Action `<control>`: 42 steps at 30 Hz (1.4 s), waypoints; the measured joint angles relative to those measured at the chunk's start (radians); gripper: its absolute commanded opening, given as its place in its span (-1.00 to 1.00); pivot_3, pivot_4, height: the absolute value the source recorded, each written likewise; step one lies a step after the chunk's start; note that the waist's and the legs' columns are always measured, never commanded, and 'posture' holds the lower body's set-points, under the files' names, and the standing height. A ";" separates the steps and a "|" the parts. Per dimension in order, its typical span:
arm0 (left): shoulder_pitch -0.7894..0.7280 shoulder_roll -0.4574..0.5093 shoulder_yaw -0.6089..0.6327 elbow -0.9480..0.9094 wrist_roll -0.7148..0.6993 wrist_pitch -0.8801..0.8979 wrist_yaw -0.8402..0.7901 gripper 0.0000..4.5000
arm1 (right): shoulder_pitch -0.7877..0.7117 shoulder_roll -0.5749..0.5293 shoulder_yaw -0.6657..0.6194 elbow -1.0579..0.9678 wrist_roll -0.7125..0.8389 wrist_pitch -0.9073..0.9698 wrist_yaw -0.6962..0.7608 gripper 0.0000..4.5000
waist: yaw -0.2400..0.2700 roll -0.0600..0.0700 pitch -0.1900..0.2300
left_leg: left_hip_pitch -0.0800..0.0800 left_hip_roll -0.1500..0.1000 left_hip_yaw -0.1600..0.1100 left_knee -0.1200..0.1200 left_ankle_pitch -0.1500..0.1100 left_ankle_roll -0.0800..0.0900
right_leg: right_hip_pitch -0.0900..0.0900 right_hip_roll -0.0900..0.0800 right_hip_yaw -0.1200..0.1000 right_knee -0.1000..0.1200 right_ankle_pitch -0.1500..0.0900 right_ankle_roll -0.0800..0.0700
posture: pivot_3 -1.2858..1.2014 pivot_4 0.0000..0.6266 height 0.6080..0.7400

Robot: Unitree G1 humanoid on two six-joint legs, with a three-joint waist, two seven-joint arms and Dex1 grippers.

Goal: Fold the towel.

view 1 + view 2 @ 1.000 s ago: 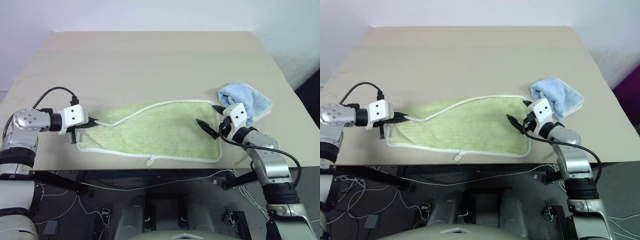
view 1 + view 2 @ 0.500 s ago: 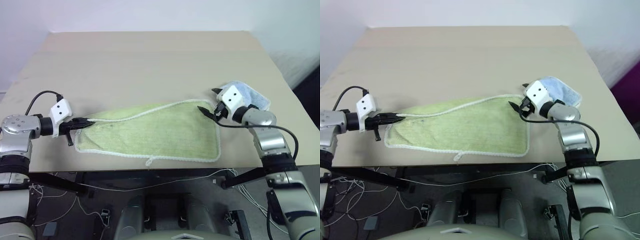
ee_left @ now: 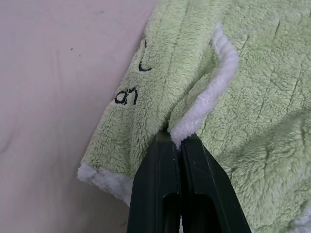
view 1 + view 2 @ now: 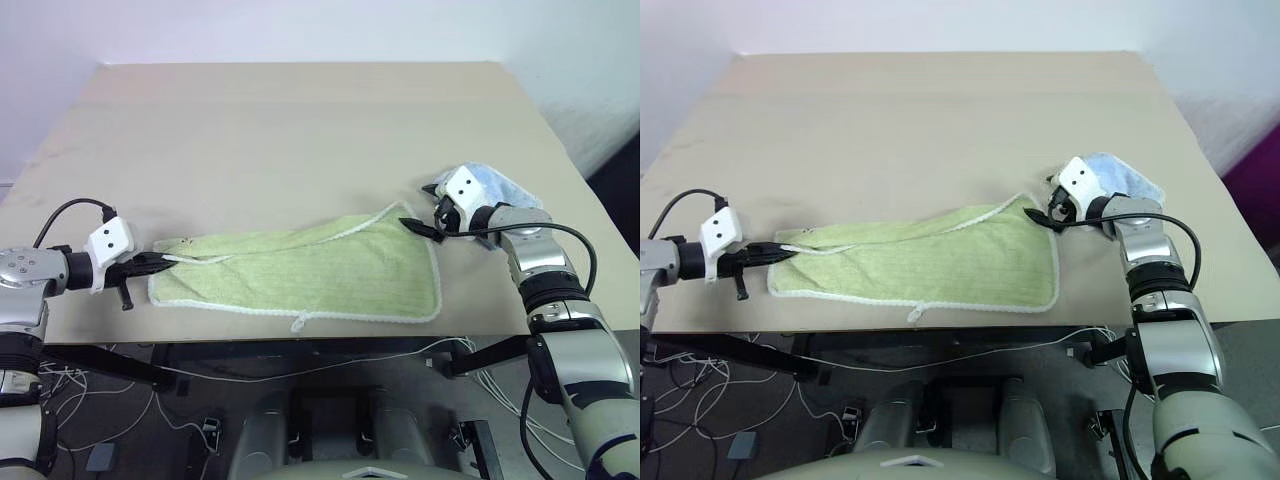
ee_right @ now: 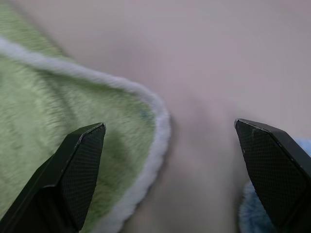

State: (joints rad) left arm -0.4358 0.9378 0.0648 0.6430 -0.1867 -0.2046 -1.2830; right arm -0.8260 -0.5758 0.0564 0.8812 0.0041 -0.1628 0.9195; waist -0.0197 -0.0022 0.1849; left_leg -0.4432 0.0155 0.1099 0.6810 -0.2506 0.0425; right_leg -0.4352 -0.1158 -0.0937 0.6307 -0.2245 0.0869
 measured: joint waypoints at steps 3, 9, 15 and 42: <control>0.000 0.000 0.000 -0.002 0.000 0.001 0.005 -0.99 | 0.000 -0.002 0.000 -0.005 0.000 -0.023 0.048 1.00 | 0.001 0.000 0.000 | 0.000 0.000 0.000 0.000 0.000 0.000 | 0.000 0.000 0.000 0.000 0.000 0.000 | 0.03 -0.52 1.00; 0.000 0.000 0.000 -0.005 0.001 0.002 0.008 -0.99 | -0.007 -0.002 0.010 0.013 -0.012 -0.032 0.082 1.00 | 0.001 0.000 0.000 | 0.000 0.000 0.000 0.000 0.000 0.000 | 0.000 0.000 0.000 0.000 0.000 0.000 | 0.03 -0.52 1.00; -0.004 -0.011 -0.004 -0.005 0.003 0.001 0.010 -0.99 | -0.115 0.014 0.019 0.136 -0.037 -0.040 0.083 1.00 | -0.001 0.000 0.000 | 0.000 0.000 0.000 0.000 0.000 -0.001 | -0.001 0.000 0.000 0.000 0.000 0.000 | 0.03 -0.52 1.00; 0.046 -0.017 -0.003 -0.041 0.001 0.005 0.027 -1.00 | -0.205 0.103 0.005 0.338 -0.059 0.015 0.040 -0.02 | -0.001 0.001 0.000 | 0.000 0.000 0.001 0.000 0.000 -0.001 | -0.001 0.000 0.000 0.000 0.000 0.000 | 0.03 -0.52 1.00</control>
State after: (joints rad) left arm -0.3898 0.9207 0.0618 0.6016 -0.1858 -0.1992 -1.2564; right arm -1.0314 -0.4728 0.0610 1.2189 -0.0549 -0.1478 0.9598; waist -0.0208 -0.0016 0.1850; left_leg -0.4432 0.0154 0.1106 0.6807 -0.2503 0.0414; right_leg -0.4357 -0.1163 -0.0932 0.6309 -0.2244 0.0868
